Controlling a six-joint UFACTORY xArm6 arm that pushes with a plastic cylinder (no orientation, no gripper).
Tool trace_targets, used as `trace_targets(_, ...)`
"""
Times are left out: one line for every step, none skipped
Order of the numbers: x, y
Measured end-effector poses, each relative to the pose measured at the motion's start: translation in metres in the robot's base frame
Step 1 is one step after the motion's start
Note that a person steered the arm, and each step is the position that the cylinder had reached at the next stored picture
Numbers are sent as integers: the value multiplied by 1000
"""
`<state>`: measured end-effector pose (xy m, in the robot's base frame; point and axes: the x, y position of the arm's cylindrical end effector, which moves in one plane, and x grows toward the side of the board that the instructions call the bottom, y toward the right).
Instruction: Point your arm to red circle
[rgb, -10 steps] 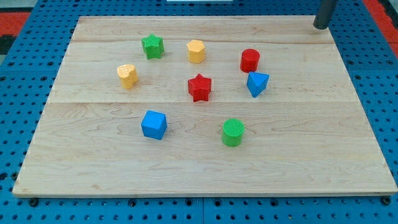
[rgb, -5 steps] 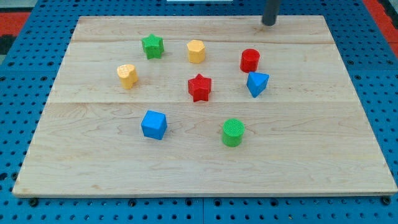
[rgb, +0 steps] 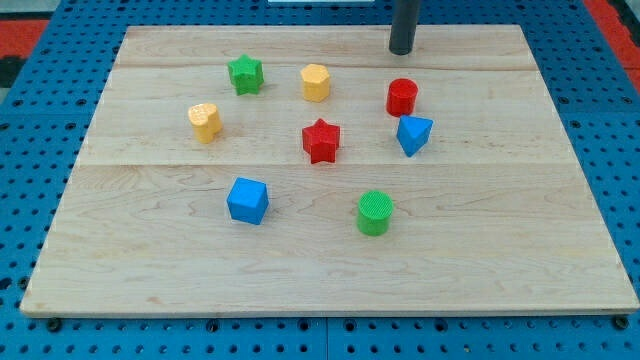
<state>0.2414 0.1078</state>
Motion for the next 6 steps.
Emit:
trace_targets(0,4)
trace_targets(6,44)
trace_targets(75,97)
trace_targets(87,53)
trace_targets(73,34)
trace_targets(68,28)
